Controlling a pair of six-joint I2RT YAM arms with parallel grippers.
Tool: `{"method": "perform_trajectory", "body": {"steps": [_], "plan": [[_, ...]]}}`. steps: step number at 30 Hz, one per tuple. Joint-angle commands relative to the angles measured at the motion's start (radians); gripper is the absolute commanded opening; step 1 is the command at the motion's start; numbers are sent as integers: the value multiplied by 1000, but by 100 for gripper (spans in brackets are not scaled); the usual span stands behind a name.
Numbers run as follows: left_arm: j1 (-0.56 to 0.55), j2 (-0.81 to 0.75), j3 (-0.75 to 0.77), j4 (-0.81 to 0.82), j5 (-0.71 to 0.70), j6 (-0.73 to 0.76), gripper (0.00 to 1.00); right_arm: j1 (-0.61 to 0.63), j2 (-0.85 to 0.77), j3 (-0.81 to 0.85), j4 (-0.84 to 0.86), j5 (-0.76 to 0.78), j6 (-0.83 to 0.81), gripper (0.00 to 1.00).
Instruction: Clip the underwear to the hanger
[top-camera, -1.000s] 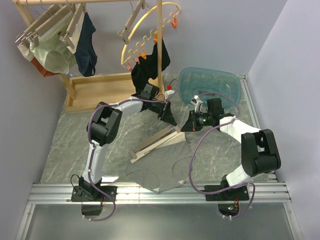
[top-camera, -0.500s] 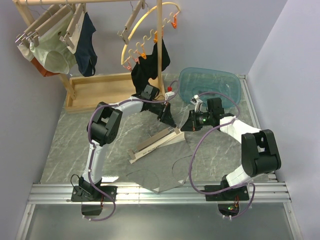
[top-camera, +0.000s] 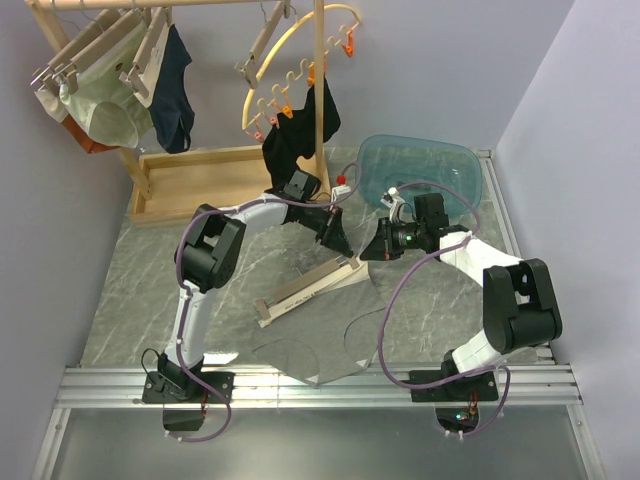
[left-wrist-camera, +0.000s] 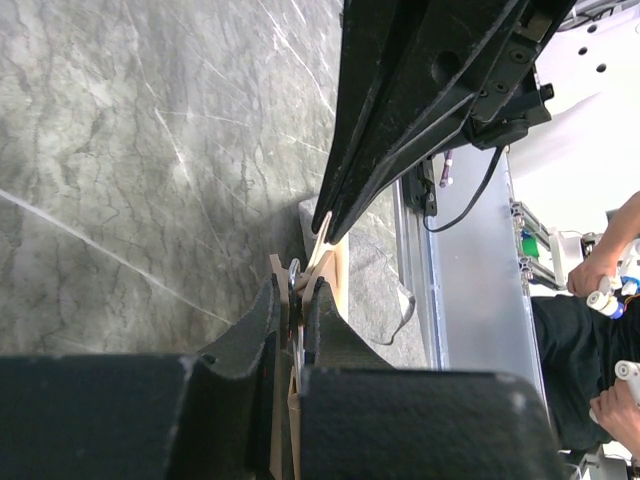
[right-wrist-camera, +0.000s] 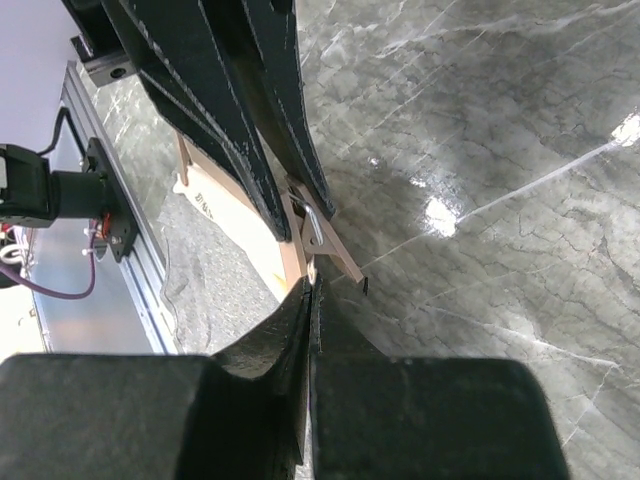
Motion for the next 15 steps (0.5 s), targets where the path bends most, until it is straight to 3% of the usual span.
{"method": "perform_trajectory", "body": {"steps": [1, 4, 8, 15], "plan": [[-15, -44, 35, -21, 38, 75, 0, 6, -13, 50, 57, -8, 10, 0], [-16, -39, 43, -43, 41, 87, 3, 4, -11, 56, 60, -9, 13, 0], [-16, -35, 57, -69, 28, 104, 23, 6, -19, 57, 49, -8, 2, 0], [-13, -44, 87, -73, -11, 104, 39, 6, -40, 31, 37, -2, -20, 0]]}}
